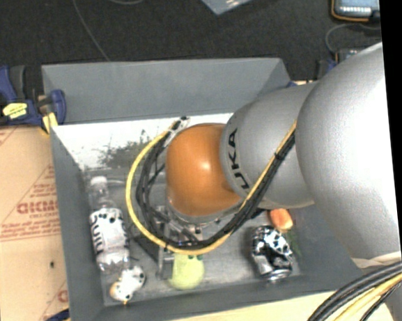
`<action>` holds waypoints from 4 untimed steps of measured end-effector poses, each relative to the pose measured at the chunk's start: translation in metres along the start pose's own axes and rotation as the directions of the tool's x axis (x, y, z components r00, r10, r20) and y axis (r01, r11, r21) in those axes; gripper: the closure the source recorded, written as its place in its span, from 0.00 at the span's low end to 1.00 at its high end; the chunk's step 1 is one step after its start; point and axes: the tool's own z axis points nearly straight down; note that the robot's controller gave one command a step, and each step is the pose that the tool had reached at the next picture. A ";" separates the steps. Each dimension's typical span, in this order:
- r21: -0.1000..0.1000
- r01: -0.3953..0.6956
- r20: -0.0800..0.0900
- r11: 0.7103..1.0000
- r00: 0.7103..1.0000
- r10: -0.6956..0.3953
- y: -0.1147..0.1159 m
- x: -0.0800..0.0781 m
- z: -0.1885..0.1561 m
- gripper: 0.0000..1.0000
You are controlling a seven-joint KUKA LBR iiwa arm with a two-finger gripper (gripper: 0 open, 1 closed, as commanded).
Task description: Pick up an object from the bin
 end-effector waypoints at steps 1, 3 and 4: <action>0.002 -0.091 -0.003 0.996 0.996 0.092 -0.008 -0.004 -0.020 0.00; 0.002 -0.094 0.001 0.996 0.996 0.094 -0.032 -0.016 -0.004 0.00; 0.001 0.002 0.007 1.000 1.000 -0.002 -0.022 -0.007 0.004 0.00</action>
Offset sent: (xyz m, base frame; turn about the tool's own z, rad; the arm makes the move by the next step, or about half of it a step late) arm 0.0205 -0.0441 -0.0123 0.0839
